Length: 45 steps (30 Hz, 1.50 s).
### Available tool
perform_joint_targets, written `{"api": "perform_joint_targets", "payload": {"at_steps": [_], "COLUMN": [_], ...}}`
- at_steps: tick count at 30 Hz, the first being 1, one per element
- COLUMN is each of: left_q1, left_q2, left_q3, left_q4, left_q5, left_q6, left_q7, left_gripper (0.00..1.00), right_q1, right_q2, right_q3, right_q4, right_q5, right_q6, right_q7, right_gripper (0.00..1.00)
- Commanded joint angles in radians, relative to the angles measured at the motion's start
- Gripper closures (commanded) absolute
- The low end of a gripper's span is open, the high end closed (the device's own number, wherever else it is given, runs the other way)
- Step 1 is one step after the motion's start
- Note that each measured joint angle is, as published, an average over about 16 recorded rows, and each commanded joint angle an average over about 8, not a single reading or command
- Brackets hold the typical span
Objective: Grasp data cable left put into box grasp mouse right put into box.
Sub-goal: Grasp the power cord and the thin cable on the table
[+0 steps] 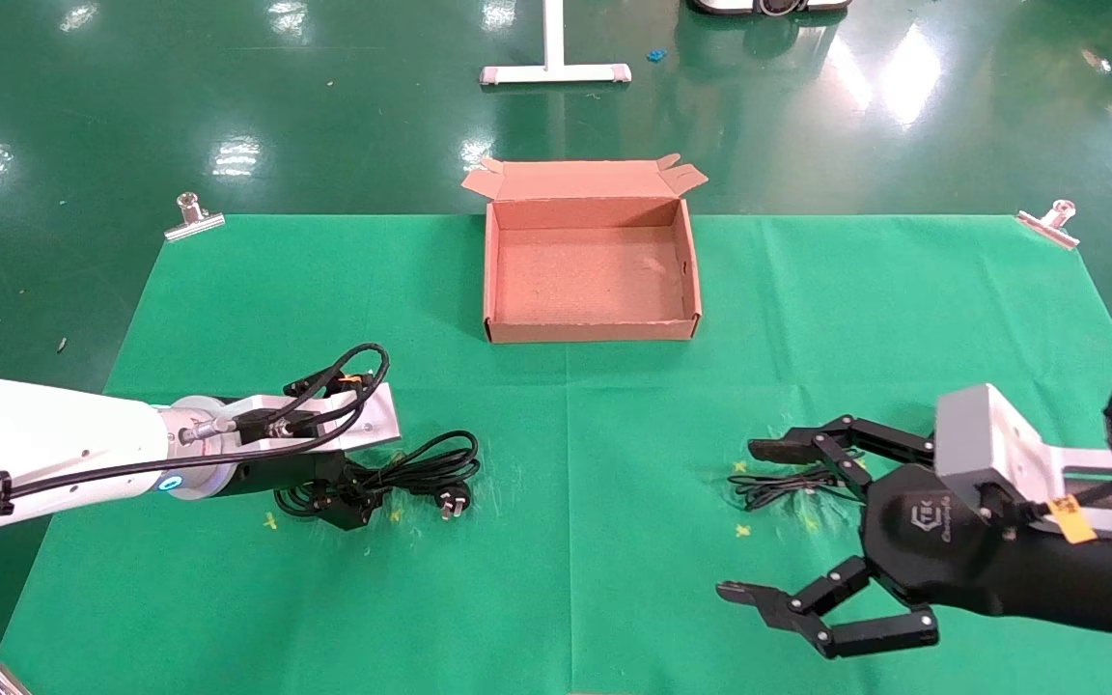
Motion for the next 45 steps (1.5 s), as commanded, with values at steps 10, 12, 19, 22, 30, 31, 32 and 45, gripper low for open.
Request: {"api": "perform_joint_targets", "payload": {"at_steps": [10, 12, 19, 22, 30, 31, 32, 45], "left_q1": [-0.002, -0.002, -0.002, -0.002, -0.002, -0.003, -0.003, -0.002], "left_q2": [0.007, 0.007, 0.007, 0.007, 0.008, 0.008, 0.008, 0.008], "left_q3": [0.005, 0.005, 0.005, 0.005, 0.005, 0.005, 0.005, 0.005], "left_q4": [0.0, 0.0, 0.0, 0.0, 0.0, 0.0, 0.0, 0.0], "left_q5": [0.013, 0.013, 0.013, 0.013, 0.013, 0.014, 0.014, 0.013], "left_q6": [0.005, 0.005, 0.005, 0.005, 0.005, 0.005, 0.005, 0.006], "left_q7": [-0.012, -0.012, -0.012, -0.012, -0.012, -0.012, -0.012, -0.012], "left_gripper": [0.0, 0.0, 0.0, 0.0, 0.16, 0.28, 0.41, 1.0], "right_q1": [0.105, 0.129, 0.17, 0.176, 0.181, 0.181, 0.182, 0.181], "right_q2": [-0.03, -0.055, -0.144, -0.175, -0.226, -0.23, -0.233, -0.235], "right_q3": [-0.107, -0.13, -0.19, -0.205, -0.219, -0.221, -0.222, -0.223], "right_q4": [0.011, 0.008, -0.022, -0.042, -0.091, -0.095, -0.099, -0.102], "right_q5": [-0.36, -0.427, -0.586, -0.629, -0.682, -0.686, -0.689, -0.691], "right_q6": [0.082, 0.096, 0.14, 0.163, 0.215, 0.219, 0.222, 0.224], "right_q7": [0.096, 0.123, 0.194, 0.204, 0.206, 0.206, 0.205, 0.206], "right_gripper": [0.0, 0.0, 0.0, 0.0, 0.0, 0.0, 0.0, 1.0]}}
